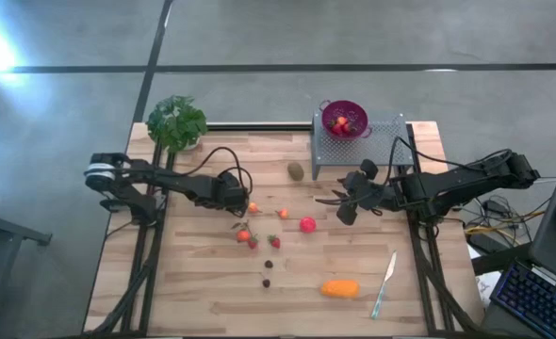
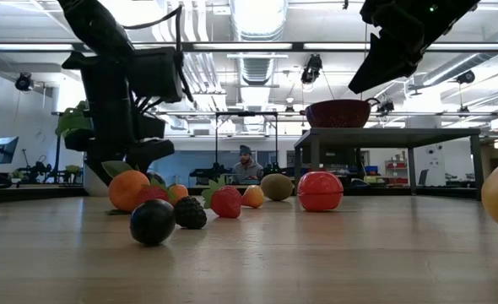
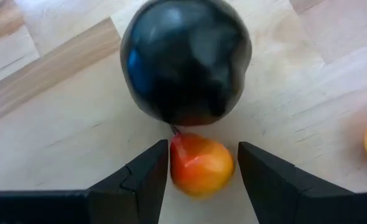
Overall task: Pick & Place Fruit
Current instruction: Put the peach into the violet strainer bowl on the shelf
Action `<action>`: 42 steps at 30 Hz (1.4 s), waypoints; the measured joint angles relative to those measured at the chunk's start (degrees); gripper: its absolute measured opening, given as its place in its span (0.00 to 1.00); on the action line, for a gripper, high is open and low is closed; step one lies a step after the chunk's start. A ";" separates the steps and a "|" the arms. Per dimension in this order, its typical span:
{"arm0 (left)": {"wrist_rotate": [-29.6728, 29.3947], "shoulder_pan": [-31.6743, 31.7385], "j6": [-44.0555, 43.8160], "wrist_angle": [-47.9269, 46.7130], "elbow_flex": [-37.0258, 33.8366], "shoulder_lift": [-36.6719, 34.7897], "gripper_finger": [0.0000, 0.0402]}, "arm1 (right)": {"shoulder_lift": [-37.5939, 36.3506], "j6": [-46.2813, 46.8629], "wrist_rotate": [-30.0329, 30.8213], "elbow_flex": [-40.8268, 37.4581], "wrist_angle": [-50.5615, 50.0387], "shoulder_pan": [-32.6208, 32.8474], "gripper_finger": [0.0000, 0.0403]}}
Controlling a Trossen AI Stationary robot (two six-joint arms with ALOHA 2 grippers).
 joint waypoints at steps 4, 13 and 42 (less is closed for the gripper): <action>-0.01 0.00 0.01 -0.24 0.00 -0.03 0.50 | 0.00 -0.30 0.00 -0.02 0.00 0.02 0.37; 0.00 0.00 0.07 -0.24 0.00 -0.03 0.41 | 0.00 -0.37 0.00 -0.07 0.00 0.02 0.31; -2.14 -5.37 14.62 16.74 -1.66 -19.30 0.35 | 0.02 -0.45 -0.02 -0.40 0.82 0.02 0.18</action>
